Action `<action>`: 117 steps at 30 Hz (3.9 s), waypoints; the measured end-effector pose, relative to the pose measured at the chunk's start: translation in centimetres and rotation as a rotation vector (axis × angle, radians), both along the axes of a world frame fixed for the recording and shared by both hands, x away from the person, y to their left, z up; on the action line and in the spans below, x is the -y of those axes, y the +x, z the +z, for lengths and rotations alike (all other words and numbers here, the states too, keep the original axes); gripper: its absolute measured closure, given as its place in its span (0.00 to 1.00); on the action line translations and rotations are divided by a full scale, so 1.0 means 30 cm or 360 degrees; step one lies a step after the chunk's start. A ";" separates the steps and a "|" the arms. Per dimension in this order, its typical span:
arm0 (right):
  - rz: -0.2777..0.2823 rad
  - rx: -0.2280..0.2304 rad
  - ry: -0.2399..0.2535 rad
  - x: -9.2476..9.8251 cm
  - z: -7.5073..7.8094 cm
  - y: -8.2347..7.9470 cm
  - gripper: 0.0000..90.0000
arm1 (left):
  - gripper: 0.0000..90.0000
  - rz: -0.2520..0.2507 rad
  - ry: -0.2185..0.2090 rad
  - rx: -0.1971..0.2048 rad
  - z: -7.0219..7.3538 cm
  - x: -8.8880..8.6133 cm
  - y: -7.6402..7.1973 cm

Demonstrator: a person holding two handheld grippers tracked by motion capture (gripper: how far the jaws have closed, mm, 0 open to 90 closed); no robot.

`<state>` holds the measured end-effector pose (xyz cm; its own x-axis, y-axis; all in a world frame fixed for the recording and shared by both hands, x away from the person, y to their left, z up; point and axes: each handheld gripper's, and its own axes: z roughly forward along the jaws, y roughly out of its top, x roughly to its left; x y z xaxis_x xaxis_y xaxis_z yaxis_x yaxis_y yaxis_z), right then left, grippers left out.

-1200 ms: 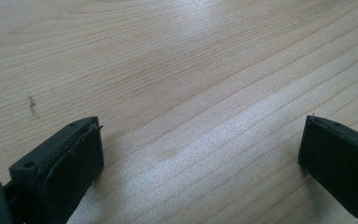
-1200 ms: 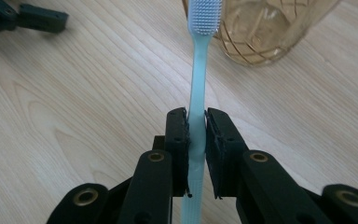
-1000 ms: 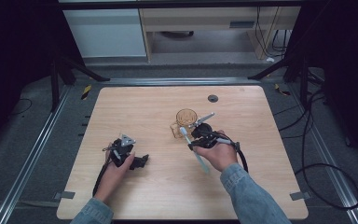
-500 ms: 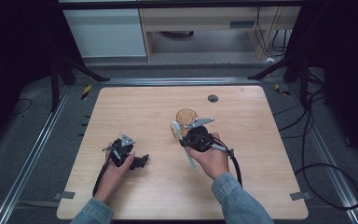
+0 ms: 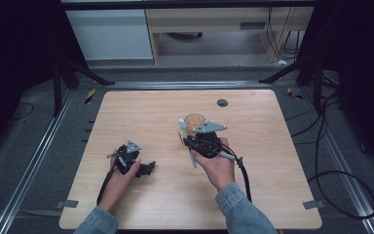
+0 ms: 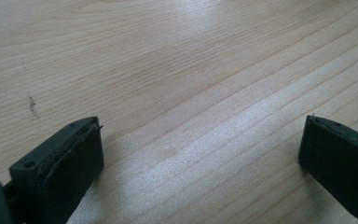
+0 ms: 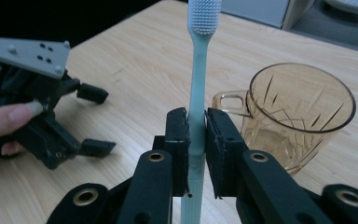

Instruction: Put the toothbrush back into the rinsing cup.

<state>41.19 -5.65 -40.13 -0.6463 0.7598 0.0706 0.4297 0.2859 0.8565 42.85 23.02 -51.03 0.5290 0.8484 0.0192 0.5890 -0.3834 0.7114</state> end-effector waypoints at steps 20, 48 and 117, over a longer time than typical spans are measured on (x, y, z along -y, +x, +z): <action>-0.0087 0.0284 0.0179 -0.017 0.082 -0.016 0.88 | 0.00 -0.0001 0.0004 0.0003 0.000 0.000 0.000; -0.0168 0.0422 0.0233 -0.051 0.176 0.098 0.88 | 0.00 0.0003 0.0002 0.0004 0.000 0.001 0.000; -0.0233 0.0634 0.0241 -0.110 0.036 0.159 0.88 | 0.00 0.0001 0.0004 -0.0001 0.000 0.000 0.000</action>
